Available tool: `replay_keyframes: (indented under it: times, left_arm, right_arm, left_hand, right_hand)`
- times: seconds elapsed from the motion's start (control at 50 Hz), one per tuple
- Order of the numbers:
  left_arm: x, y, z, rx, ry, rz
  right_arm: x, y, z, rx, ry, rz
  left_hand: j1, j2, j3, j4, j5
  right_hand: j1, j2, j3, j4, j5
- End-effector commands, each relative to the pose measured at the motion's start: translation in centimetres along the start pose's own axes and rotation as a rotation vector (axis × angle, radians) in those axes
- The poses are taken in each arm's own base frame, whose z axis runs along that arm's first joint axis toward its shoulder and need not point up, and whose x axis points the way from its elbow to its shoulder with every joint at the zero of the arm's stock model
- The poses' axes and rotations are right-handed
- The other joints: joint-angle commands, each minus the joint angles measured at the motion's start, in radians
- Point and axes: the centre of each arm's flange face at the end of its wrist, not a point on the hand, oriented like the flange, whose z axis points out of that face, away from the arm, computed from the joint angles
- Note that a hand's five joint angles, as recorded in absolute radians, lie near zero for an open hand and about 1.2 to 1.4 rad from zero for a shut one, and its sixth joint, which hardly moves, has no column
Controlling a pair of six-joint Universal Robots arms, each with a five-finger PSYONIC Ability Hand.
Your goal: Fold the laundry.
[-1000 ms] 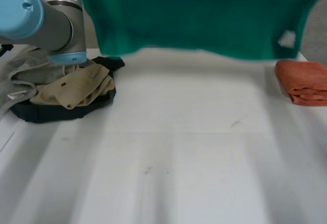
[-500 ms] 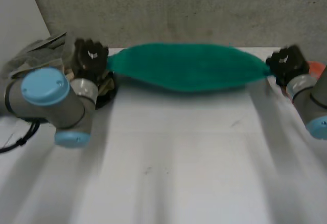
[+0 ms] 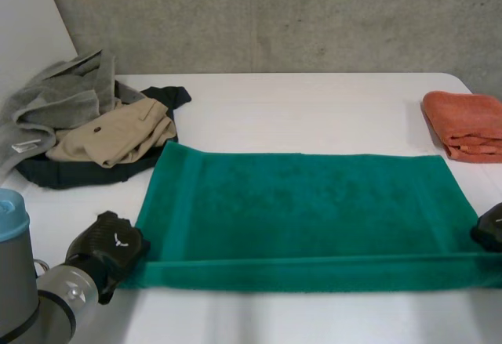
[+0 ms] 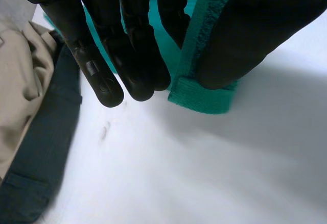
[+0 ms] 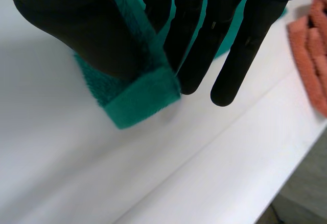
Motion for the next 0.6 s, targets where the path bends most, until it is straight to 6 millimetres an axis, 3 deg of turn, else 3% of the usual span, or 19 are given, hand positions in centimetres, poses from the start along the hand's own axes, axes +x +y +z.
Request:
replay_keyframes:
  times: [0.02, 0.1, 0.32, 0.4, 0.5, 0.52, 0.54, 0.56, 0.58, 0.6]
  left_arm:
    - [-2.1, -2.2, 3.8, 0.092, -0.095, -0.014]
    - [-4.1, -4.7, 7.3, 0.204, -0.213, -0.038]
    - [-6.5, -7.9, 17.2, 0.321, -0.477, -0.11]
    - [-6.0, -8.1, 19.8, 0.321, -0.498, -0.083]
    - [-5.9, -8.5, 21.5, 0.334, -0.534, -0.038]
    - [-5.9, -8.6, 21.6, 0.339, -0.539, -0.036]
    - [-5.7, -8.7, 21.7, 0.345, -0.537, -0.033]
    - [-5.1, -8.8, 21.6, 0.355, -0.526, -0.033]
    - [-4.7, -9.1, 21.5, 0.365, -0.52, -0.028]
    - [-4.4, -9.3, 21.4, 0.375, -0.516, -0.026]
  right_arm:
    - [1.6, -1.8, 3.3, 0.102, 0.124, 0.049]
    - [1.9, -5.2, 5.8, 0.251, 0.237, 0.014]
    - [3.5, -9.1, 12.5, 0.408, 0.454, -0.049]
    - [4.2, -9.5, 14.7, 0.416, 0.513, -0.057]
    - [5.2, -9.9, 16.2, 0.436, 0.583, -0.053]
    - [5.3, -10.0, 16.3, 0.439, 0.597, -0.052]
    - [5.3, -10.0, 16.4, 0.436, 0.606, -0.053]
    - [5.0, -10.2, 16.4, 0.43, 0.609, -0.051]
    - [5.0, -10.3, 16.2, 0.429, 0.614, -0.047]
    - [4.9, -10.6, 16.0, 0.431, 0.616, -0.04]
  left_hand:
    - [0.257, 0.197, 0.197, 0.192, 0.223]
    - [0.257, 0.197, 0.197, 0.192, 0.223]
    - [0.257, 0.197, 0.197, 0.192, 0.223]
    - [0.257, 0.197, 0.197, 0.192, 0.223]
    - [0.257, 0.197, 0.197, 0.192, 0.223]
    - [0.257, 0.197, 0.197, 0.192, 0.223]
    - [0.013, -0.047, -0.047, -0.052, -0.021]
    - [-0.722, -0.782, -0.782, -0.787, -0.755]
    - [-0.965, -1.025, -1.025, -1.03, -0.999]
    - [-0.965, -1.025, -1.025, -1.03, -0.999]
  right_hand:
    - [0.275, 0.223, 0.204, 0.196, 0.196]
    - [0.275, 0.223, 0.204, 0.196, 0.196]
    - [0.275, 0.223, 0.204, 0.196, 0.196]
    - [0.275, 0.223, 0.204, 0.196, 0.196]
    - [0.275, 0.223, 0.204, 0.196, 0.196]
    - [0.134, 0.081, 0.062, 0.055, 0.055]
    - [-0.379, -0.432, -0.451, -0.458, -0.458]
    - [-0.946, -0.999, -1.018, -1.025, -1.026]
    - [-0.946, -0.999, -1.018, -1.025, -1.026]
    - [-0.946, -0.999, -1.018, -1.025, -1.026]
